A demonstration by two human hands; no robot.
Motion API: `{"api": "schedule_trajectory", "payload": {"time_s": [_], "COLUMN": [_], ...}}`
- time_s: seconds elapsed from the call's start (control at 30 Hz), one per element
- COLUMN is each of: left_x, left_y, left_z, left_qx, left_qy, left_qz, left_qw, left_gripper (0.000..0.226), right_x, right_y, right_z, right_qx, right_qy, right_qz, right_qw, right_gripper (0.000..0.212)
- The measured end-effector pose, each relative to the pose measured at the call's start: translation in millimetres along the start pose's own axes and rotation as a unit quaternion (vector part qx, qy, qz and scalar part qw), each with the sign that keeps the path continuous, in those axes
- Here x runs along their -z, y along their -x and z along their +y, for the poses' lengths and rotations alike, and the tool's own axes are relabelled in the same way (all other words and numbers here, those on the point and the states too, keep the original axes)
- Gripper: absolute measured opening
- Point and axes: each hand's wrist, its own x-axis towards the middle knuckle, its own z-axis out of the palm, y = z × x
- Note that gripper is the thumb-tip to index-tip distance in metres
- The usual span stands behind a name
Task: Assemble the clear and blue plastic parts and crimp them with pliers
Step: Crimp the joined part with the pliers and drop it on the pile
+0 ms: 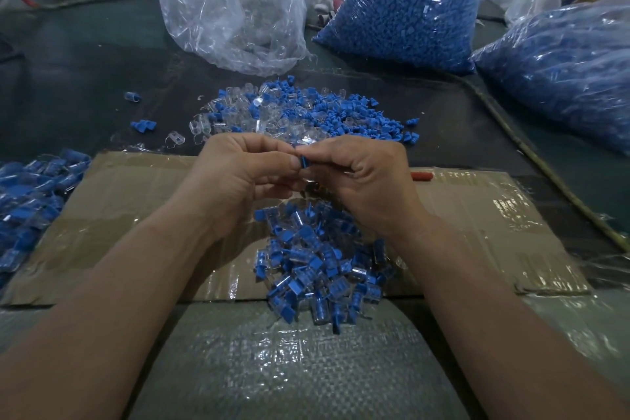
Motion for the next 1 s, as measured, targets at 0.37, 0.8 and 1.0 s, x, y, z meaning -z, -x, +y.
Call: {"api": "schedule_trajectory", "payload": {"time_s": [0.37, 0.8, 1.0], "left_x": [7, 8, 10], "left_y": [-7, -9, -10], "left_z": [-3, -5, -7], "left_qx": [-0.014, -0.018, -0.017], "left_qy": [0.026, 0.045, 0.042], "left_qz": [0.045, 0.046, 0.04], "left_qw": [0.999, 0.998, 0.998], "left_gripper": [0.021, 0.021, 0.019], "right_x": [63, 65, 52], "right_y": [-1, 0, -2], "right_z": [28, 34, 26], "right_qx": [-0.307, -0.308, -0.275], "right_qy": [0.102, 0.172, 0.228], "right_qz": [-0.152, -0.338, -0.311], "right_qw": [0.934, 0.873, 0.881], "right_gripper": [0.069, 0.077, 0.04]}}
